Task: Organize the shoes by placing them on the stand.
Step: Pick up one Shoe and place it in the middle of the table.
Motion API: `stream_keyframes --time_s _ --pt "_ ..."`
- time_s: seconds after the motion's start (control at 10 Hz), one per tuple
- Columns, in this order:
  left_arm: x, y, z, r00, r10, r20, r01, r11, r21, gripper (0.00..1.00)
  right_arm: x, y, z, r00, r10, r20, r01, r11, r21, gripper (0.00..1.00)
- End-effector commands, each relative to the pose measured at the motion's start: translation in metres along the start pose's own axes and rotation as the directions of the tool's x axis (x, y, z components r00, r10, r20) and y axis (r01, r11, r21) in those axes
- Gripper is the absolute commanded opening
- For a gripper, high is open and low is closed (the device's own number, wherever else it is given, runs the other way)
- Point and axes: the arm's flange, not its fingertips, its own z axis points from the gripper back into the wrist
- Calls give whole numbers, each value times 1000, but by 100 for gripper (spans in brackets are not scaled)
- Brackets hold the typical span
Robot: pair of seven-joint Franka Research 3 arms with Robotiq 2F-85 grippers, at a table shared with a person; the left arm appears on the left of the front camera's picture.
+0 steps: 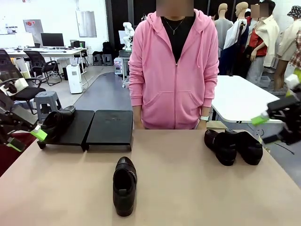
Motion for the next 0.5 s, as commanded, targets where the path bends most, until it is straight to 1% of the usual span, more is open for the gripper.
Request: stream_keyframes --time_s 0.0,0.1,0.2,0.4 --pt "-1 2 1 1000 -13 -3 13 1000 -8 100 -51 -32 -35 1000 -21 18 23 996 -86 100" --pt "-1 2 1 1000 -13 -3 13 1000 -8 100 -52 -27 -44 1000 6 29 -1 984 -179 100" --pt "-1 2 1 1000 -13 -3 13 1000 -8 100 -2 -17 7 999 -33 2 33 999 -17 100" --pt "-1 2 1 1000 -13 -3 13 1000 -8 100 -2 -17 7 999 -33 2 33 999 -17 100"
